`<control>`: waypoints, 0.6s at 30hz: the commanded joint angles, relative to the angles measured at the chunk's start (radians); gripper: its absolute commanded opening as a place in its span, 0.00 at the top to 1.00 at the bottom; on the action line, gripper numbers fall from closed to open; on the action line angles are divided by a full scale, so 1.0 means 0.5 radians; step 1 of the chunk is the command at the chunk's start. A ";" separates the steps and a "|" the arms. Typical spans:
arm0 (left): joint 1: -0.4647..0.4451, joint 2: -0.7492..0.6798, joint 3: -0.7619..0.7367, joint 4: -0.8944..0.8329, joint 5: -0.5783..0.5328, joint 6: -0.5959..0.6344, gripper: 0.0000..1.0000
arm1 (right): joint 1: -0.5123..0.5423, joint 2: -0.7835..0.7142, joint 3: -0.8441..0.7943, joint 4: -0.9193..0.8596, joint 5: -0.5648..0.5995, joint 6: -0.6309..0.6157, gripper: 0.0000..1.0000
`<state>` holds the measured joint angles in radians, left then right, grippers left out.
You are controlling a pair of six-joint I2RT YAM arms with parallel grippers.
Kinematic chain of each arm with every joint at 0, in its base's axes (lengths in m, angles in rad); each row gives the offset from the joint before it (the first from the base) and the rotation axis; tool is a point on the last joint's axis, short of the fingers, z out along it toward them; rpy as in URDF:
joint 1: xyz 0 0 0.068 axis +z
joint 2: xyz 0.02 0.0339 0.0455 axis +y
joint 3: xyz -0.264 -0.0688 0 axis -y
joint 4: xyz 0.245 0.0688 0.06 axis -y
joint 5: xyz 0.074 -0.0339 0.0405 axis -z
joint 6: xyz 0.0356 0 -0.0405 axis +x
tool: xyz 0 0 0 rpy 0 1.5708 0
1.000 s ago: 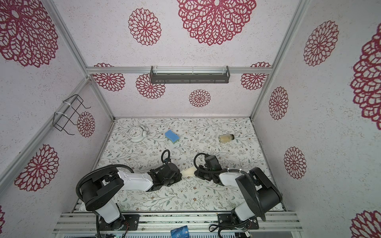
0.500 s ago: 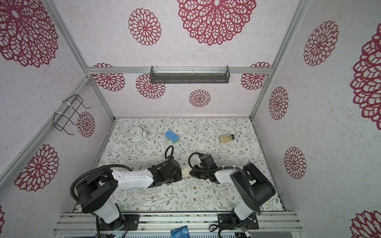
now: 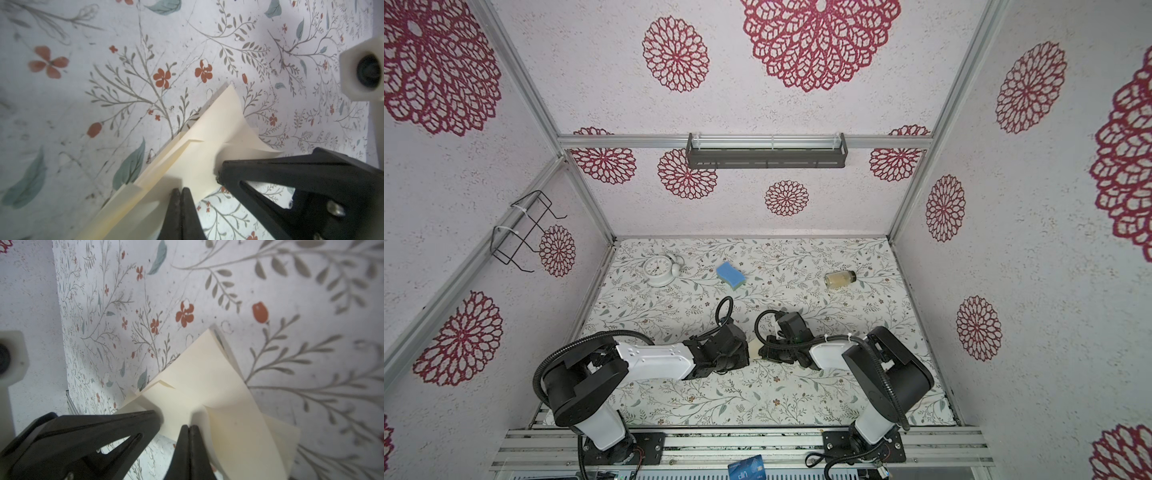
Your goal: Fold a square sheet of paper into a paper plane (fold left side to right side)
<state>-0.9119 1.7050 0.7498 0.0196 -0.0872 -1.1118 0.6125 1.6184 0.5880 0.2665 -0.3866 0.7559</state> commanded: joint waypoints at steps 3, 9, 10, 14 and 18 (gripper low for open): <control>0.012 0.051 -0.190 -0.039 -0.010 -0.175 1.00 | -0.081 -0.063 -0.095 -0.418 0.212 -0.130 1.00; 0.008 0.057 -0.271 -0.005 -0.009 -0.256 1.00 | -0.206 -0.095 -0.171 -0.451 0.205 -0.133 1.00; 0.008 0.059 -0.275 -0.001 -0.010 -0.263 1.00 | -0.222 -0.098 -0.183 -0.458 0.209 -0.130 1.00; 0.008 0.060 -0.279 0.008 -0.009 -0.269 1.00 | -0.280 -0.118 -0.235 -0.490 0.238 -0.089 1.00; 0.008 0.069 -0.275 0.018 -0.004 -0.269 1.00 | -0.369 -0.166 -0.255 -0.561 0.304 -0.061 1.00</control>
<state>-0.9119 1.6905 0.6571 0.1719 -0.0895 -1.2297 0.4736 1.5215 0.5121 0.1925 -0.3740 0.7246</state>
